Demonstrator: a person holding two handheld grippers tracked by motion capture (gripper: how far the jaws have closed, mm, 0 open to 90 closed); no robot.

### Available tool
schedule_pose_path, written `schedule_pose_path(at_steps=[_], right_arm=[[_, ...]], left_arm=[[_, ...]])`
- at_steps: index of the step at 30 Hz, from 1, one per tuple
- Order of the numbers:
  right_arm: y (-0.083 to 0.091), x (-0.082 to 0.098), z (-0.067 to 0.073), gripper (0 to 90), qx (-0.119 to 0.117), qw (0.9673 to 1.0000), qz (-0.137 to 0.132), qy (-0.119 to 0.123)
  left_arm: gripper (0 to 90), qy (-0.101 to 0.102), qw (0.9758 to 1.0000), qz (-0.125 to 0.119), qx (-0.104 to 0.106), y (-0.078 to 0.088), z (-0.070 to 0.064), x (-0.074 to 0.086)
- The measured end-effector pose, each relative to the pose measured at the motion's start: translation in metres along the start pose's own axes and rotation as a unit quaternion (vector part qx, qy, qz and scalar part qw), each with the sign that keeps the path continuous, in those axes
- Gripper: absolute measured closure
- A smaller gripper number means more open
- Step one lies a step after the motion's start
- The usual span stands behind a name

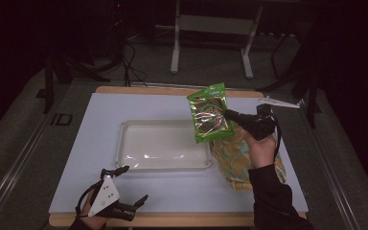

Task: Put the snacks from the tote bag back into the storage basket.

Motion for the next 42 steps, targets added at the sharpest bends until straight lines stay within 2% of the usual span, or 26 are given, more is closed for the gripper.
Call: schedule_pose_path(at_steps=[11,21,25,26,29,32,36,38,42], right_arm=[[-0.017,0.012,0.017,89.1,-0.002,1.0,0.007,0.002],[-0.034,0.024,0.033,89.1,-0.014,0.9998,0.008,-0.015],[-0.041,0.031,0.04,89.0,-0.038,0.9982,0.0,-0.046],[-0.043,0.033,0.041,89.0,-0.037,0.9984,0.0,-0.042],[-0.046,0.038,0.044,89.0,-0.036,0.9984,0.0,-0.042],[-0.049,0.042,0.045,89.0,-0.026,0.999,0.0,-0.038],[-0.05,0.048,0.045,89.0,-0.029,0.9985,-0.004,-0.046],[-0.051,0.052,0.043,89.0,-0.022,0.9986,-0.007,-0.047],[-0.055,0.063,0.04,89.0,-0.023,0.9975,-0.002,-0.067]], left_arm=[[0.4,-0.001,1.0,-0.003,-0.002,0.0,0.0,-0.001],[0.4,-0.002,1.0,-0.001,0.0,0.0,0.0,-0.001],[0.4,-0.003,1.0,-0.001,0.001,0.0,-0.001,-0.001],[0.4,-0.003,1.0,-0.001,0.0,0.0,-0.001,-0.001],[0.4,-0.003,1.0,-0.001,0.001,0.0,-0.001,-0.001],[0.4,-0.004,1.0,-0.001,0.001,0.0,-0.001,-0.001],[0.4,-0.004,1.0,0.0,0.002,0.0,-0.001,-0.001],[0.4,-0.005,1.0,0.0,0.002,0.0,-0.001,-0.001],[0.4,-0.005,1.0,0.0,0.003,0.0,-0.001,-0.001]])
Point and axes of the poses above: each handheld gripper's, and its own axes: y roughly backward along the jaws, x roughly out of its underside, z roughly to its left, the point moved 10 cm from there along -y, roughly forward along the jaws, and after that the axes turned 12 degrees about x, right-handed, at the moved point
